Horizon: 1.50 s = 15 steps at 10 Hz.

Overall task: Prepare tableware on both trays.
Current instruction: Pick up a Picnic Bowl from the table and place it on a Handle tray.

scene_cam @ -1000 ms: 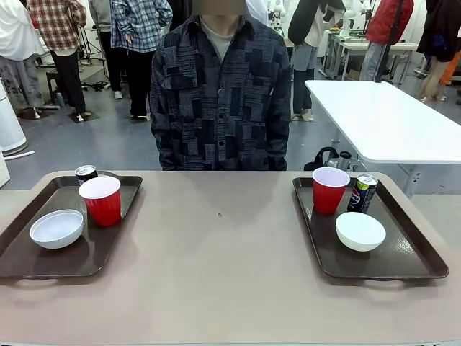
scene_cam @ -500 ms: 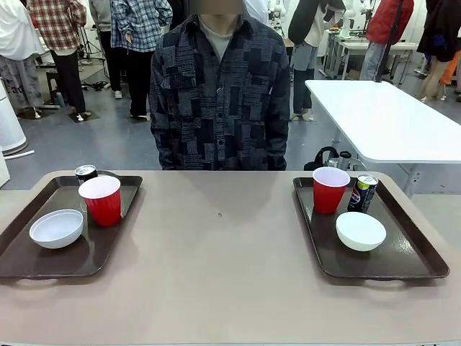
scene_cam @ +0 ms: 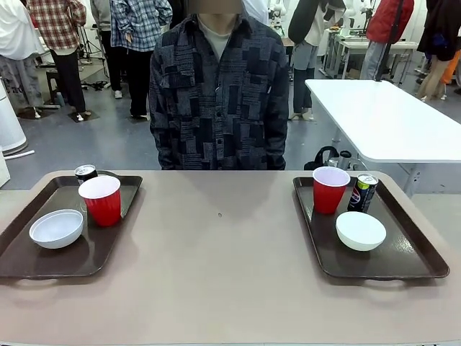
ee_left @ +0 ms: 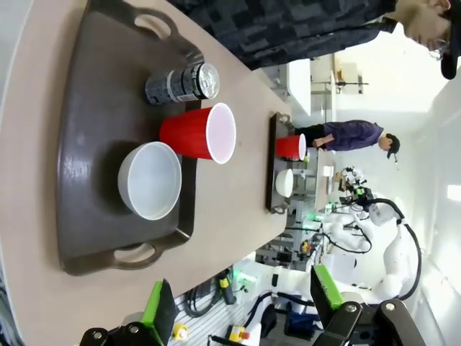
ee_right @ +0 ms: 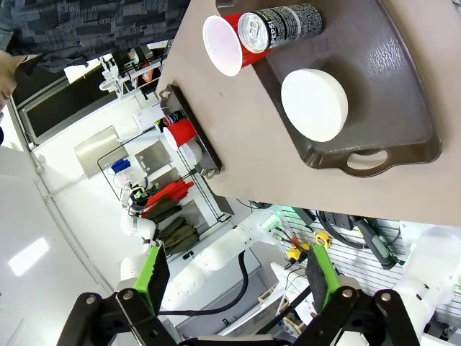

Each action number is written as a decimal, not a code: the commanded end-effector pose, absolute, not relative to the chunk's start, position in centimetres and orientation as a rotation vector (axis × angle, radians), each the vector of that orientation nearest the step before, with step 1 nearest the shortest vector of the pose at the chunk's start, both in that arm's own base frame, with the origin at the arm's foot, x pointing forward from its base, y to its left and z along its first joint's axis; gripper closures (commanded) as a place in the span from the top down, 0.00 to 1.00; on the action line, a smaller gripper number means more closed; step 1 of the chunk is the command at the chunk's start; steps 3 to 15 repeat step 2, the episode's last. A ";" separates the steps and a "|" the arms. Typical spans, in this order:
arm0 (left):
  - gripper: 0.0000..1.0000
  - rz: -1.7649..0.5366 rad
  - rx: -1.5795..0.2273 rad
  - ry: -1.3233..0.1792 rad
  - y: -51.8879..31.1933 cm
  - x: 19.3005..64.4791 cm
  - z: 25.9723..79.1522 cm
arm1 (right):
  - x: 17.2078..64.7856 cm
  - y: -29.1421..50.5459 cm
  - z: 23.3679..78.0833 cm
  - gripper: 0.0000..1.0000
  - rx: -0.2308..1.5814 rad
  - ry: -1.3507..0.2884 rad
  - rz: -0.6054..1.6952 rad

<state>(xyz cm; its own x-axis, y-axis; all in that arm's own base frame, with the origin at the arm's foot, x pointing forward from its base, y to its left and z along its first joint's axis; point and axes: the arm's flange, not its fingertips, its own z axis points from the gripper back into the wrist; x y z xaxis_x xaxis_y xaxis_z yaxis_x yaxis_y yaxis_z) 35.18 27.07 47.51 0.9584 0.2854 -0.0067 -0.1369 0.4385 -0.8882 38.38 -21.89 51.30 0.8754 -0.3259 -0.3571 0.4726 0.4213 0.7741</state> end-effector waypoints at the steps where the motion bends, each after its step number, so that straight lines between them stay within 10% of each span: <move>1: 1.00 0.245 -1.100 -0.169 26.9 35.2 47.2 | 38.3 -21.8 51.5 1.00 1.028 0.162 -0.501; 15: 1.00 0.245 -1.100 -0.169 26.9 35.2 47.2 | 38.3 -21.8 51.5 1.00 1.028 0.162 -0.501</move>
